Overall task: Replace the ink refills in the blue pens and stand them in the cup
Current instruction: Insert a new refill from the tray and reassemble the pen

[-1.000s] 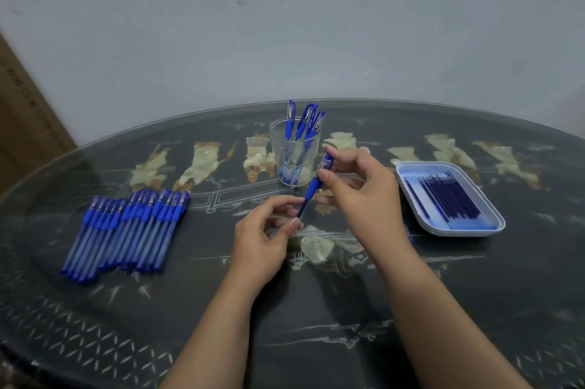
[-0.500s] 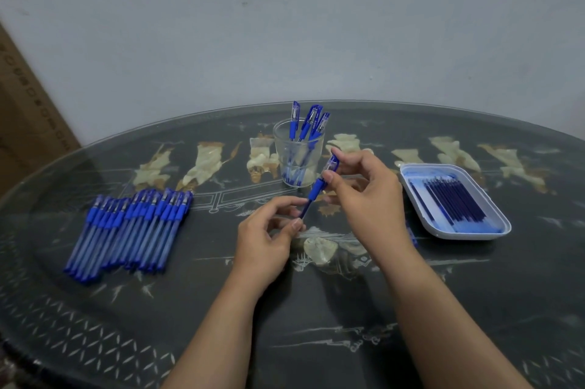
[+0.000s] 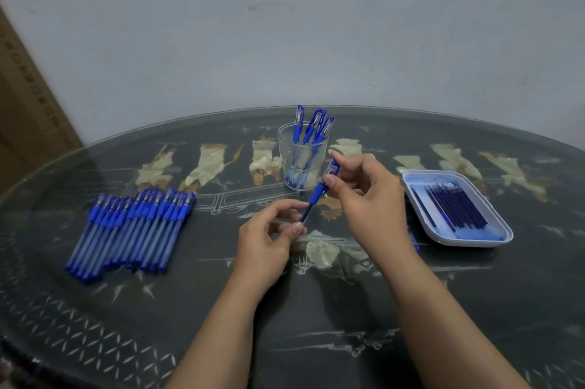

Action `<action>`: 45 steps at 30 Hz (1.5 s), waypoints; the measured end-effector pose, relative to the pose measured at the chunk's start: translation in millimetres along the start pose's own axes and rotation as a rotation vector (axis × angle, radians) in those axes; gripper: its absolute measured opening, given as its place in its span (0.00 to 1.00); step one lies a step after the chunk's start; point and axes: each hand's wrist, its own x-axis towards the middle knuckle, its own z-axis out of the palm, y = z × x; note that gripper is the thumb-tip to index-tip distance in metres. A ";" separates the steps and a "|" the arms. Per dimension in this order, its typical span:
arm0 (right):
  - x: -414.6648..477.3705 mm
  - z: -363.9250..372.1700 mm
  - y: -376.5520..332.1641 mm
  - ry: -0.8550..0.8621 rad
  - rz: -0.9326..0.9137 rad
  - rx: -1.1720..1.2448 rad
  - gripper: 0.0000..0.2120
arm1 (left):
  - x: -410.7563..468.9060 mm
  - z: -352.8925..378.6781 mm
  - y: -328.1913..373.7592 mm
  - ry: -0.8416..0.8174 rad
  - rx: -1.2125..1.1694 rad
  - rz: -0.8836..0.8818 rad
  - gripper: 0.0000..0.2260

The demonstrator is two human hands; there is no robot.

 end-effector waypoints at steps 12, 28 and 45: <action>1.3 3.1 -1.0 0.002 -0.013 -0.009 0.16 | -1.4 -1.8 -0.7 0.006 0.005 -0.019 0.23; -0.1 13.6 -7.1 -0.008 -0.015 -0.086 0.21 | -0.1 -0.7 -2.6 0.077 0.010 0.065 0.15; 76.9 16.5 -23.9 0.333 -0.141 -0.068 0.16 | -3.4 1.2 -12.7 0.113 0.957 -0.126 0.17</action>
